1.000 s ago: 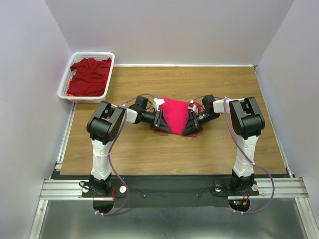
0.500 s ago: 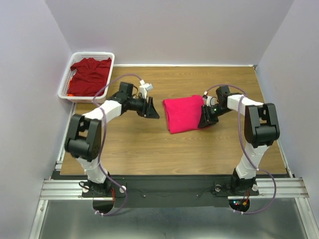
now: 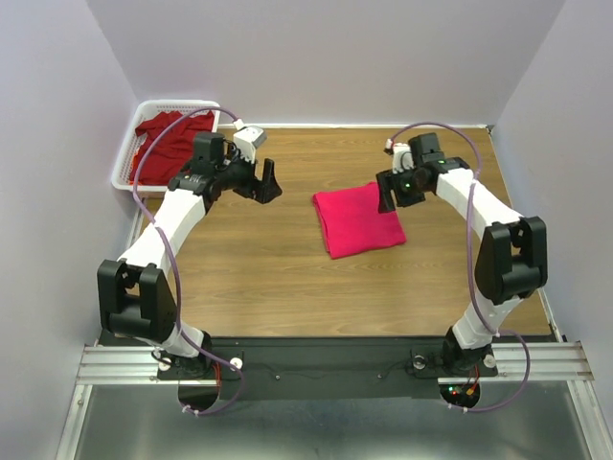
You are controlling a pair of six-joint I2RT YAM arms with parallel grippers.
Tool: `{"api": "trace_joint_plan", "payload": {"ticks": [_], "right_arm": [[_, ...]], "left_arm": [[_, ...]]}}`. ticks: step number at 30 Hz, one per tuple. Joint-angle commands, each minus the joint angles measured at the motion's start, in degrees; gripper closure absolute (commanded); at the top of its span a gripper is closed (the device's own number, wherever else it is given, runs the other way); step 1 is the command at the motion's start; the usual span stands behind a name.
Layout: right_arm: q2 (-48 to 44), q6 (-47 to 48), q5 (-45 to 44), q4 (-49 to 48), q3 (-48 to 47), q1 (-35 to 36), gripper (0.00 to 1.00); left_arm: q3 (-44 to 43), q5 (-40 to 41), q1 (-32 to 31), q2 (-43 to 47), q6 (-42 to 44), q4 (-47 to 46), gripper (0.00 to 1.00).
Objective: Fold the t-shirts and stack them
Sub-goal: Neatly place the folded tshirt to the corner
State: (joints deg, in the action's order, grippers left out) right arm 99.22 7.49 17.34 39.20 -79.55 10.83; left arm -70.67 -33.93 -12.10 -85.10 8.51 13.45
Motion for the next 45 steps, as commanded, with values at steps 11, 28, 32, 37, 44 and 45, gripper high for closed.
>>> {"api": "trace_joint_plan", "payload": {"ticks": [11, 28, 32, 37, 44, 45], "right_arm": [[15.1, -5.5, -15.7, -8.3, -5.1, 12.4, 0.29], [18.5, 2.7, -19.9, -9.1, 0.3, -9.0, 0.3], [21.4, 9.2, -18.4, -9.1, -2.9, -18.3, 0.3], [25.5, 17.3, -17.6, -8.4, -8.5, -24.9, 0.31], [29.1, 25.3, -14.3, -6.4, -14.0, -28.4, 0.31], [29.1, 25.8, -14.1, -6.0, -14.4, -28.8, 0.31]], "left_arm": [[-1.7, 15.4, 2.3, 6.8, 2.5, 8.5, 0.01], [-5.3, 17.9, 3.6, 2.2, 4.1, 11.1, 0.01], [-6.9, 17.4, 3.6, -0.2, 4.4, 12.0, 0.01], [-8.6, 16.8, 3.6, -2.3, 4.6, 12.5, 0.01], [-9.7, 16.4, 3.6, -3.8, 5.1, 13.4, 0.01], [-9.8, 16.3, 3.6, -3.8, 5.2, 13.4, 0.01]]}}
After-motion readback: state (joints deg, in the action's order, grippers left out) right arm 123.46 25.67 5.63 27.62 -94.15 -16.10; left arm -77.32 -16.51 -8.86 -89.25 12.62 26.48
